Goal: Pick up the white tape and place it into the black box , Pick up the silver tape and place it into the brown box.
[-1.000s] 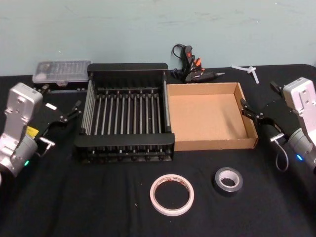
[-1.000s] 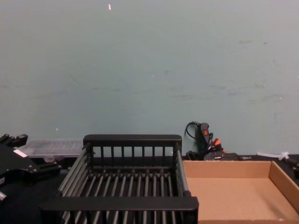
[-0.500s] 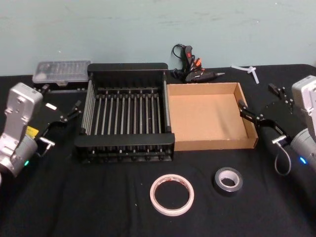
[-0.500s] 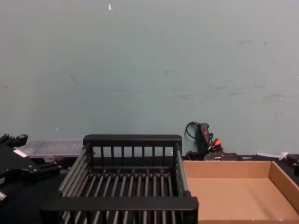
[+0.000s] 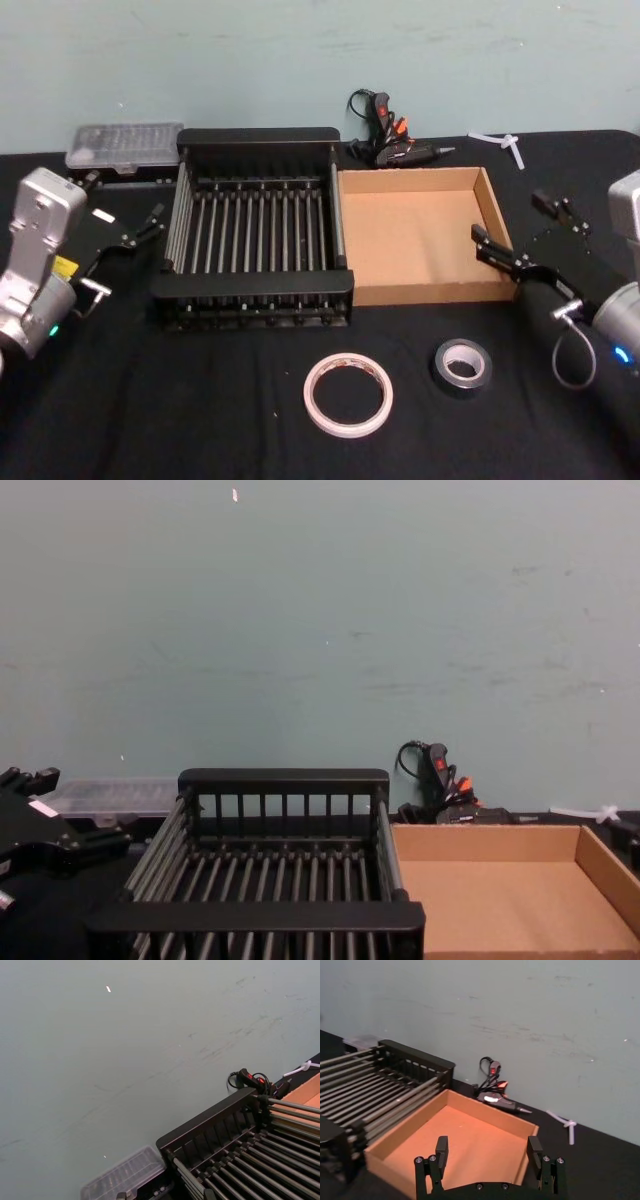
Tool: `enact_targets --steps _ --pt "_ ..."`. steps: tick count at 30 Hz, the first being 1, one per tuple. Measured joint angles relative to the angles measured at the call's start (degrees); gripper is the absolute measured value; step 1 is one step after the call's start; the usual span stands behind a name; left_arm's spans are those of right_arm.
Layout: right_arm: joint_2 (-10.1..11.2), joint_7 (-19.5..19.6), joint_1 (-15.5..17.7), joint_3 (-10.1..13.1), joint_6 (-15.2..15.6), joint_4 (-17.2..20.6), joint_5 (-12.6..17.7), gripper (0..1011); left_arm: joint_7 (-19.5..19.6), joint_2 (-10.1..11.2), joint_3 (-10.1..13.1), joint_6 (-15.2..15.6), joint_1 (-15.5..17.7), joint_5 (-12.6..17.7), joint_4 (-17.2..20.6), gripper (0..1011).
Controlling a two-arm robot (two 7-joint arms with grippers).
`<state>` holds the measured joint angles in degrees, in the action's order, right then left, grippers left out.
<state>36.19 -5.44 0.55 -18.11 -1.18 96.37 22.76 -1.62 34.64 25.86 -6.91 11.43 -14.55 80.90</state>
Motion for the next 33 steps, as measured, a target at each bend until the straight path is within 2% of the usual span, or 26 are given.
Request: enact_targets --steps 10,21,24,28,33 --pt "0.83 -1.32 5.90 2.01 4.81 6.08 2.27 1000 0.00 0.00 0.00 0.00 0.00 0.00 0.00 1001" --pt "1.96 -1.56 10.66 3.18 10.24 9.25 2.16 1000 0.00 0.00 0.00 0.00 0.00 0.00 0.00 1002" --pt "2.17 -1.63 11.37 3.35 11.56 9.66 2.02 1000 0.00 0.00 0.00 0.00 0.00 0.00 0.00 1001" --pt "2.41 -1.95 12.23 3.52 14.76 10.23 1.77 1000 0.00 0.00 0.00 0.00 0.00 0.00 0.00 1001" --pt "2.20 -2.69 12.06 3.52 17.46 10.32 1.65 1002 0.00 0.00 0.00 0.00 0.00 0.00 0.00 1001"
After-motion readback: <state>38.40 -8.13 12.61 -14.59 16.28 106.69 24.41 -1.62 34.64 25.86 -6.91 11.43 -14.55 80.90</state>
